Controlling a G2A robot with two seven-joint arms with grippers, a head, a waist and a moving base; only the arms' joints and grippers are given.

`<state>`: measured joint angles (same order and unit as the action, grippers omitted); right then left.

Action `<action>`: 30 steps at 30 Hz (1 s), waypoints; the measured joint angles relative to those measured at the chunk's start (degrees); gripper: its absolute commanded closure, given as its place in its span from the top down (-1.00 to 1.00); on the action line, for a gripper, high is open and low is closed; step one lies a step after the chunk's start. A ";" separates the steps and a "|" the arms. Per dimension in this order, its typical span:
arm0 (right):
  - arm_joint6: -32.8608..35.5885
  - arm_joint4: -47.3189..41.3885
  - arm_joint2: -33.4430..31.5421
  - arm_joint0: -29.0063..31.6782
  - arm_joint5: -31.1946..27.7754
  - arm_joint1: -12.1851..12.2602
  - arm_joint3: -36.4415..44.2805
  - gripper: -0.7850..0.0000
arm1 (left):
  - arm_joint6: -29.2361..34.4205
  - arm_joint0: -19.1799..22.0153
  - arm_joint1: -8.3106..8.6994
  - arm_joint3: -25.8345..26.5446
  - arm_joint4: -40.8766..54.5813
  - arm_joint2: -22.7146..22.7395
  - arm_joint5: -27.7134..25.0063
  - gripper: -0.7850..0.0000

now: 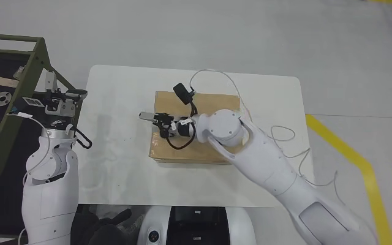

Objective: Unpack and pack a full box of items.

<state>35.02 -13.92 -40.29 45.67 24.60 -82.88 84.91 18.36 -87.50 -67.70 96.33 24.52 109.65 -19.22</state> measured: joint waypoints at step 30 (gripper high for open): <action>4.17 15.56 -20.58 18.49 10.64 8.23 18.73 1.00 | 0.00 0.00 0.00 0.00 0.00 0.00 0.00 1.00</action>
<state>39.19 1.64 -60.87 64.16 35.23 -74.65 103.64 18.36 -87.50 -67.70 96.33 24.52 109.65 -19.22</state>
